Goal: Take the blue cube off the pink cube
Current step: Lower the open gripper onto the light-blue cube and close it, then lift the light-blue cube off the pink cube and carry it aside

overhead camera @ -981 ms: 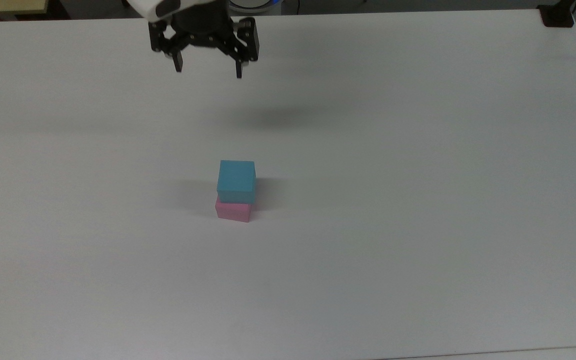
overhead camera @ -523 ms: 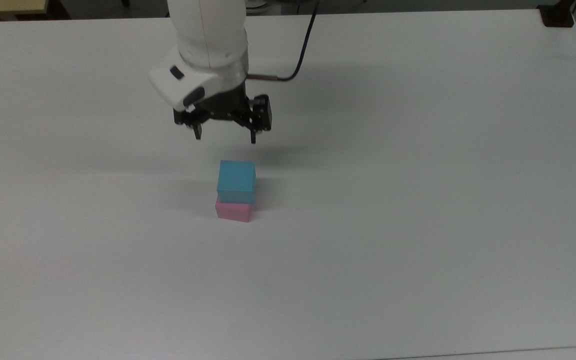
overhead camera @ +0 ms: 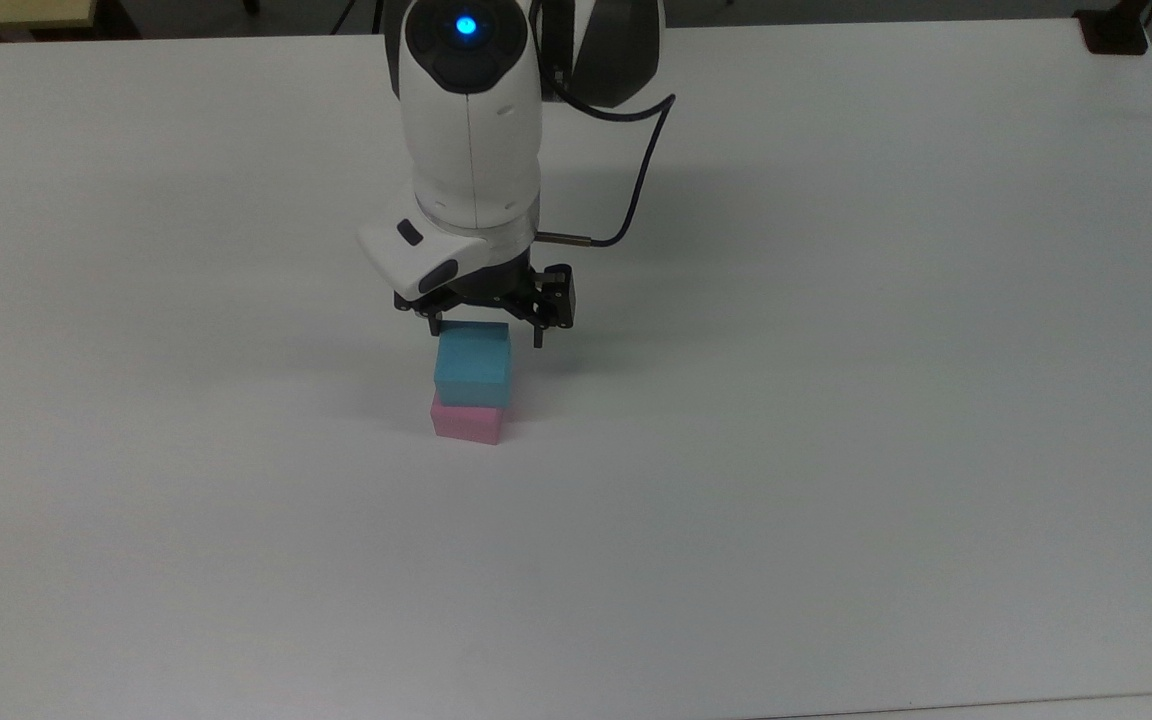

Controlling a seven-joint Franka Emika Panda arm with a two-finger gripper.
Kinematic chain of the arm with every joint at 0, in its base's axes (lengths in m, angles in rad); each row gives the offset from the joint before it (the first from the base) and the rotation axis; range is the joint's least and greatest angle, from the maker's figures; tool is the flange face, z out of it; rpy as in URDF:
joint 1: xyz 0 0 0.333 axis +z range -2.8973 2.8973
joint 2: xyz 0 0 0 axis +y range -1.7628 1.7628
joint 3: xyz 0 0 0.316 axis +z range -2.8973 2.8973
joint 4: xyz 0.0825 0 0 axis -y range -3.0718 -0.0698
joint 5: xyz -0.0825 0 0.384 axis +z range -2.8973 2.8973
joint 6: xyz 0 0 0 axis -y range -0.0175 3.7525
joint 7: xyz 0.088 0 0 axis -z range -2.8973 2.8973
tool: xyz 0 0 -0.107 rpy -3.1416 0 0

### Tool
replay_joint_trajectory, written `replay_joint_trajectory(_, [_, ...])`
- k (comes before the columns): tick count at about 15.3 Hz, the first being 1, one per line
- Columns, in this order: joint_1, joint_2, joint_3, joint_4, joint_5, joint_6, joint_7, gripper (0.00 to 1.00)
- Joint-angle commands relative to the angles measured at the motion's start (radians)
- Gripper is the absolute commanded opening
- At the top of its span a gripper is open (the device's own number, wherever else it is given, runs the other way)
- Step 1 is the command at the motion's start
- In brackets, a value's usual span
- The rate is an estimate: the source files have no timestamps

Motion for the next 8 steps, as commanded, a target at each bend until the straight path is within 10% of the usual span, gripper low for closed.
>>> replay_joint_trajectory(1, [0.013, 0.018, -0.006, 0.003, 0.001, 0.018, 0.015, 0.85])
replay_joint_trajectory(5, [0.007, 0.017, -0.008, 0.003, -0.003, 0.020, -0.040, 0.39])
replay_joint_trajectory(8, [0.004, 0.003, -0.017, 0.015, 0.010, 0.009, -0.097, 0.33])
